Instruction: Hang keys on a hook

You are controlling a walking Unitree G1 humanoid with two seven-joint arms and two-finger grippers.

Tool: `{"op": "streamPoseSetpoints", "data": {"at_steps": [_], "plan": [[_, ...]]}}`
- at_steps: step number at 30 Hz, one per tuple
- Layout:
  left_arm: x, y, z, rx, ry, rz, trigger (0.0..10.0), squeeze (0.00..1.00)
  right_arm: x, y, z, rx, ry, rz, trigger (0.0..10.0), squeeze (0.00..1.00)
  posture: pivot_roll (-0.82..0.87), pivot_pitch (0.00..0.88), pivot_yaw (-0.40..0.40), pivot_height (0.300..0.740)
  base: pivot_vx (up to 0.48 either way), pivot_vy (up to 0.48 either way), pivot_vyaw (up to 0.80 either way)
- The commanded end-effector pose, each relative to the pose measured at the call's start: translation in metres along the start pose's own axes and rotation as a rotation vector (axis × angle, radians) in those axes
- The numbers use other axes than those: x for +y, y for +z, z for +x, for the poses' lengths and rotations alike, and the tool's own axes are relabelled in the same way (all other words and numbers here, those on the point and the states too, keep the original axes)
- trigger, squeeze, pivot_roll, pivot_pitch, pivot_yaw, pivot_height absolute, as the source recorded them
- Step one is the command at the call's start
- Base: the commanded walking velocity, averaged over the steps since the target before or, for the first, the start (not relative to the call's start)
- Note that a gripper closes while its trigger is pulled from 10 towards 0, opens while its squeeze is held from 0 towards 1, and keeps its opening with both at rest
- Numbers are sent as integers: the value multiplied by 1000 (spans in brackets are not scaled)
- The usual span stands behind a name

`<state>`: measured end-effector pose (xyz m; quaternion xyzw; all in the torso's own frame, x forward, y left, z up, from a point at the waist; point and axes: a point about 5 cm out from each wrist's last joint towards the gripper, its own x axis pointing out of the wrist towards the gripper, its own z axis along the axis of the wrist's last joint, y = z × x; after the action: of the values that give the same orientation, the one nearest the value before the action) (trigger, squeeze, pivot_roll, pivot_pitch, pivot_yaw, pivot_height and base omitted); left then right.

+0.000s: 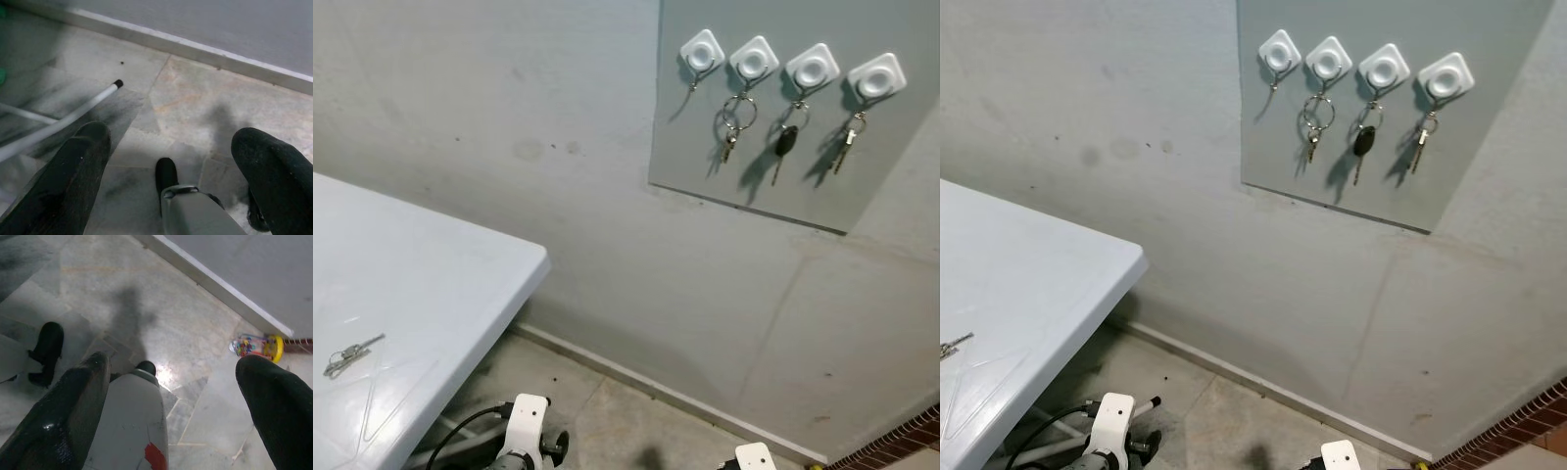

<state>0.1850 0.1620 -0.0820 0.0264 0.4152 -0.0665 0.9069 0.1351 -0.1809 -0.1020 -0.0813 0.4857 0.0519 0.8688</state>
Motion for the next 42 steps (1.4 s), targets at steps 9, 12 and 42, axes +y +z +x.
{"op": "streamPoseSetpoints", "data": {"at_steps": [9,12,42], "plan": [[5,-4,-1,14,24,-10,10000,0,2,-5,-1,27,7,0,10000,0,-17,0,21,740,0,0,800],[5,-4,-1,13,26,-12,10000,0,2,-4,0,28,7,3,10000,0,-18,0,23,740,0,0,800],[5,-7,-2,20,38,-24,10000,0,2,-2,0,25,7,8,10000,0,-16,0,22,740,0,0,800]]}}
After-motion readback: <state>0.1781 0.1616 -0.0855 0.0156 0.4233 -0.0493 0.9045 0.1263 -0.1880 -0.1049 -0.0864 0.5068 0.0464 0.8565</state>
